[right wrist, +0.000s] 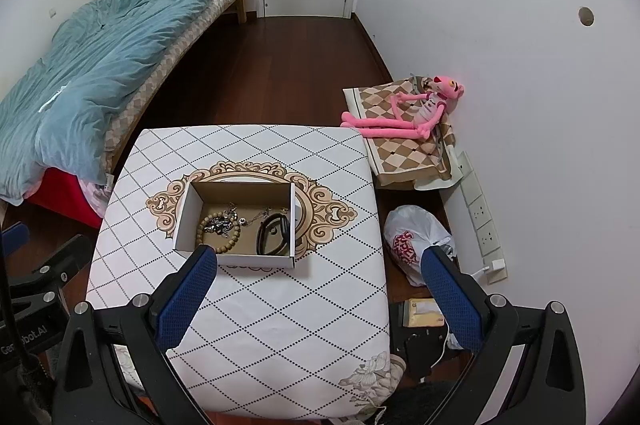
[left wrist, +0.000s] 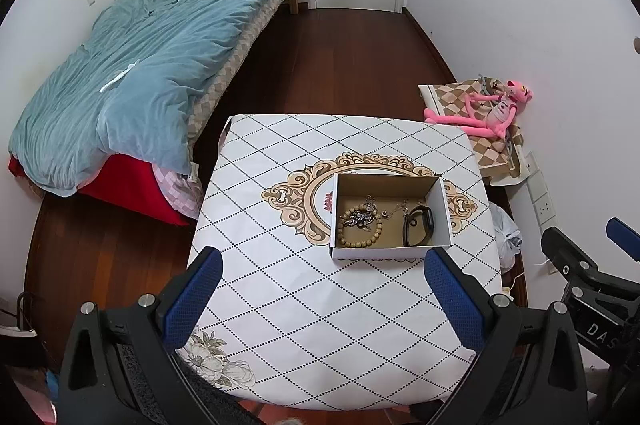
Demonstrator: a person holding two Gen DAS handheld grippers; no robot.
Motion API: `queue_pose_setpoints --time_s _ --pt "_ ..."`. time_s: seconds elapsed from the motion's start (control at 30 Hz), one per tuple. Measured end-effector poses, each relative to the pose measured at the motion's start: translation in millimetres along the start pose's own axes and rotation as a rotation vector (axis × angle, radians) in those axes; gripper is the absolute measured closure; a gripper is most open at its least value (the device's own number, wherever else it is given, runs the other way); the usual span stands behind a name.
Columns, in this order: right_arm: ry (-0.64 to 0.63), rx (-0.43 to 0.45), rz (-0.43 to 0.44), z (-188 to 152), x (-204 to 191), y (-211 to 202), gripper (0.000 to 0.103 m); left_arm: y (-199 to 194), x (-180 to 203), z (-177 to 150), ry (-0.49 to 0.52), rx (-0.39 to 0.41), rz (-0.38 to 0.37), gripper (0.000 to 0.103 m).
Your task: Organize jewelry
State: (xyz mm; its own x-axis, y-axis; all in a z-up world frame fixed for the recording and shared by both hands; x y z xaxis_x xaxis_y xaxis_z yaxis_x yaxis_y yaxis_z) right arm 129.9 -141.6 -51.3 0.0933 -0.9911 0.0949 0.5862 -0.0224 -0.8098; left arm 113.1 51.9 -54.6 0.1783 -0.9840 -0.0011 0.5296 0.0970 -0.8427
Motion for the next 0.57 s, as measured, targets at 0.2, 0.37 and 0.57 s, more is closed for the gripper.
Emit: queue_pose_setpoints --time_s 0.2,0.37,0.57 --pt "0.0 -0.001 -0.001 0.6 0.4 0.8 0.0 2.1 0.2 -1.5 0.0 -0.004 -0.002 0.0" --pt "-0.004 -0.004 0.002 0.5 -0.3 1.6 0.0 4.0 -1.7 -3.2 -0.002 -0.009 -0.003 0.0" --pt "-0.008 -0.009 0.003 -0.4 -1.3 3.4 0.0 6.8 -0.7 -4.0 -0.007 -0.011 -0.008 0.0"
Point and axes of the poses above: each gripper's, at about its wrist camera, not at the fingertips, and y roughly the way its jaws point, x to its right, z to its top, the point moved 6 cm from there along y, roughly the way its jaws point
